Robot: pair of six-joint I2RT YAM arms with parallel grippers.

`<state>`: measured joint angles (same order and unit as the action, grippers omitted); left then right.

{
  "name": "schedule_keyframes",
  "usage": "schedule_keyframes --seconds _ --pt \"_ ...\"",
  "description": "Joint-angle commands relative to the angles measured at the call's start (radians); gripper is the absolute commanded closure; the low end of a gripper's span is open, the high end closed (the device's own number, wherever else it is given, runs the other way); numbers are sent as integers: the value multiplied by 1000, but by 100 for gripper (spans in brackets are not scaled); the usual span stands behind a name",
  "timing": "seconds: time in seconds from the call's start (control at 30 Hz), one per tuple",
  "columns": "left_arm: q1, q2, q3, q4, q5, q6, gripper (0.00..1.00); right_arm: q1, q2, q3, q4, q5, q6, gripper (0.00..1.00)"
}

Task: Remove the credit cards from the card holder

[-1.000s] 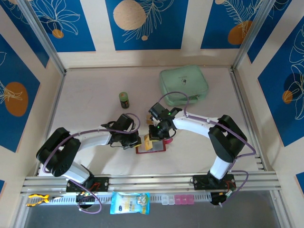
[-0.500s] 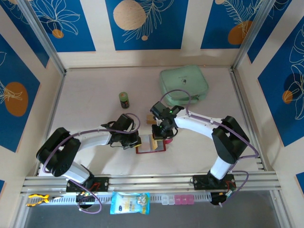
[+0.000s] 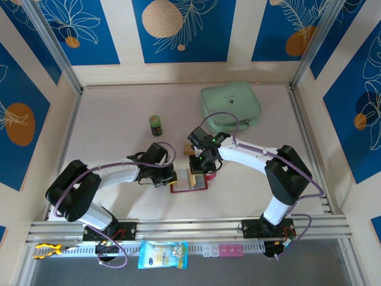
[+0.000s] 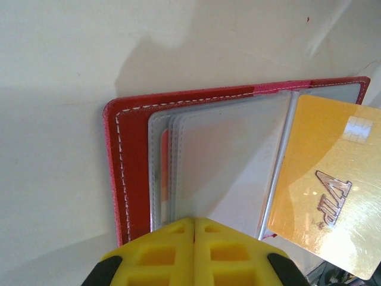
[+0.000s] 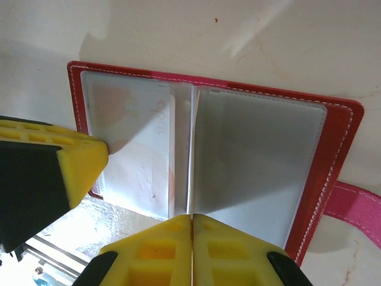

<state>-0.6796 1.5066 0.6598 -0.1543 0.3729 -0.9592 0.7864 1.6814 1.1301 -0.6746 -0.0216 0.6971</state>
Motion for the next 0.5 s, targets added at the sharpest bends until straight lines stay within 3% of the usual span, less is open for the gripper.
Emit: schedule_keyframes --seconds 0.0,0.47 --pt "-6 -13 -16 -36 -16 22 100 7 17 -15 17 -32 21 91" --pt "-5 -10 -15 -36 -15 22 100 8 30 -18 12 -19 22 89"
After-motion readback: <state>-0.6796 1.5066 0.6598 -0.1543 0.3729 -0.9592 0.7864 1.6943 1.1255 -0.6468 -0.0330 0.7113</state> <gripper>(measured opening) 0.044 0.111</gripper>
